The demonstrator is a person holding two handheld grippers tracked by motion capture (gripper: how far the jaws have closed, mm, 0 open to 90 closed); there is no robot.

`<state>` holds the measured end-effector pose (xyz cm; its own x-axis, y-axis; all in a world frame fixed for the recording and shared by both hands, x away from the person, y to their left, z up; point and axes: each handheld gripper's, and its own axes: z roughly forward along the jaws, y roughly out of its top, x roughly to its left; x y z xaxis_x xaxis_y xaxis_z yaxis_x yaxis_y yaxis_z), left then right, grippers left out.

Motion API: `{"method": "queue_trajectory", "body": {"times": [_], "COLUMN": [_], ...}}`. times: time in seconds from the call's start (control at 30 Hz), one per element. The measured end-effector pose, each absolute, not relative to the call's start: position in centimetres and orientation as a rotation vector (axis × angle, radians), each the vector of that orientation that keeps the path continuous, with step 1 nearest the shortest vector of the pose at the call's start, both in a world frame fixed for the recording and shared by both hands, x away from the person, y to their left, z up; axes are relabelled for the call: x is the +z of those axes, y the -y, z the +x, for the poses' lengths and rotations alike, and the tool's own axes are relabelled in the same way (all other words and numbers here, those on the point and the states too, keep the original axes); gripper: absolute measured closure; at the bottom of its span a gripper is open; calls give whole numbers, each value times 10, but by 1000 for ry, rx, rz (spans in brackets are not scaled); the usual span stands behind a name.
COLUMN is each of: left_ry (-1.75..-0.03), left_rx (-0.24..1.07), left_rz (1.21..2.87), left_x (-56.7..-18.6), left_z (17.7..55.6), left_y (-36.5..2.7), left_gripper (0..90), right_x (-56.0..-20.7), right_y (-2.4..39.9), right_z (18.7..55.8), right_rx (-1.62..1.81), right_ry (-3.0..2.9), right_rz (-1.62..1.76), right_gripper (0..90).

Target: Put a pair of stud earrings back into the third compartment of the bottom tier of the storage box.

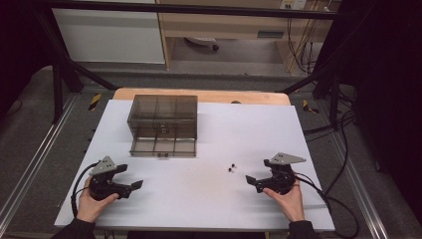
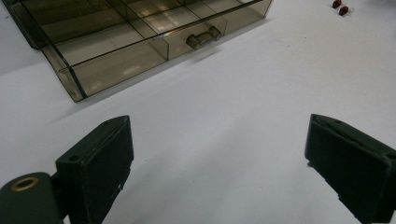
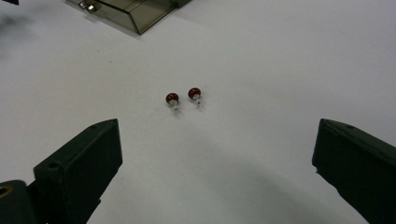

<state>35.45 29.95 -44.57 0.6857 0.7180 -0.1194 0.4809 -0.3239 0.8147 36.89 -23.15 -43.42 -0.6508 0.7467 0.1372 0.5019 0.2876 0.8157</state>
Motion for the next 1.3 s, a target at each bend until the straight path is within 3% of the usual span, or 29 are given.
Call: {"method": "queue_trajectory", "body": {"times": [0.87,1.0,1.3], "left_ry": [-944,-943,-942], "left_rx": [333,333,333], "left_rz": [1978,1985,1986], "left_x": [-447,-447,-447], "left_z": [355,355,355], "left_y": [-303,-302,-302], "left_gripper": [79,79,80], "right_x": [-438,-439,-447], "right_y": [200,198,187], "right_z": [401,406,416], "right_rx": [1221,1194,1191], "right_ry": [-2326,-2342,-2396], "right_rz": [1134,1126,1068], "right_gripper": [69,102,290]}}
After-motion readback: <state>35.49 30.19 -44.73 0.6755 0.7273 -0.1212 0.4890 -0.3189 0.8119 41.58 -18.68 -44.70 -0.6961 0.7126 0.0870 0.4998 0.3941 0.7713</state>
